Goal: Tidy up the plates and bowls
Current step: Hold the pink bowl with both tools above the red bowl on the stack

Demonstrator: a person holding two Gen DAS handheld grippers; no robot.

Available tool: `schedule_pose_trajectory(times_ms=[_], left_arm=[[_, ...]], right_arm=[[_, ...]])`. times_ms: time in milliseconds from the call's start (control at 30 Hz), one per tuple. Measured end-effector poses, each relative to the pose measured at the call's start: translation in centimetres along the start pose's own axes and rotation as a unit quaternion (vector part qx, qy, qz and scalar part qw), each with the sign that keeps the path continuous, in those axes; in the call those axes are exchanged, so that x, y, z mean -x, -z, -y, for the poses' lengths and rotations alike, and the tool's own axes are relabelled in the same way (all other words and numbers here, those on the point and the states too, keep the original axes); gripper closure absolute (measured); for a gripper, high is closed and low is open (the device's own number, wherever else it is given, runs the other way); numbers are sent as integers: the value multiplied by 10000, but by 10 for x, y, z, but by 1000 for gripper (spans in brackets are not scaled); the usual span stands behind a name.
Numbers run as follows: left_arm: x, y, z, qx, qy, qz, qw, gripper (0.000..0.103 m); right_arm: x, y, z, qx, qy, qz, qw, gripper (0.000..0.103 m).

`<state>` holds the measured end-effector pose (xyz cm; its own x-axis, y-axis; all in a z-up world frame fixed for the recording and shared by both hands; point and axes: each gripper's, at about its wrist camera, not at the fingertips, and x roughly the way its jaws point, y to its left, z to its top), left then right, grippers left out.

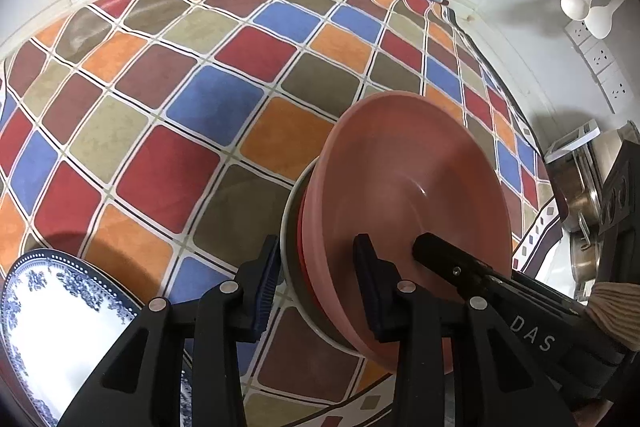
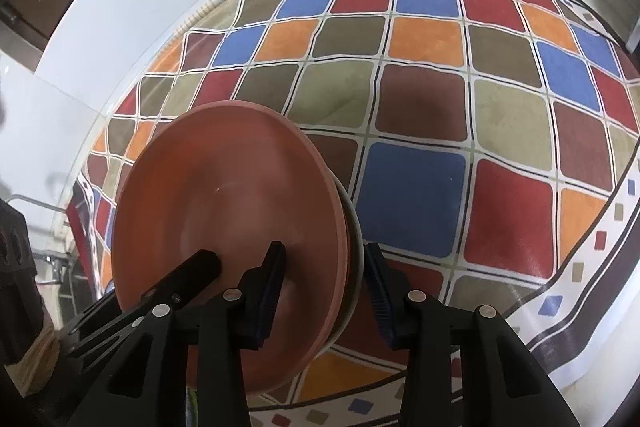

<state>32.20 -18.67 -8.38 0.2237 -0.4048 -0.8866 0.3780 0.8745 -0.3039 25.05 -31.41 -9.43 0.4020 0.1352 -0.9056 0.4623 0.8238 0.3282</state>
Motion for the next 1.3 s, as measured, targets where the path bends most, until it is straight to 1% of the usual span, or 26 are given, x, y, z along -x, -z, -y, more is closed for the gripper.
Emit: schedule_pose_trajectory(times_ms=[200, 367, 667, 933, 1300], left_arm=[[18, 0, -7, 48, 62, 178, 9998, 66], [39, 3, -19, 142, 94, 391, 9991, 66], [75, 18, -54, 367, -55, 706, 9968, 66], [103, 40, -98, 698, -254, 864, 9935, 66], [129, 75, -149, 1067, -388, 950, 9890, 66]], right_arm=[[7, 3, -8, 57, 6, 122, 9999, 63], [21, 7, -25, 242, 16, 294, 9993, 63], [37, 23, -67, 630, -122, 474, 9968, 63], [32, 46, -108, 986, -317, 404, 9938, 63], [24, 86, -162, 1446, -496, 225, 9880, 63]])
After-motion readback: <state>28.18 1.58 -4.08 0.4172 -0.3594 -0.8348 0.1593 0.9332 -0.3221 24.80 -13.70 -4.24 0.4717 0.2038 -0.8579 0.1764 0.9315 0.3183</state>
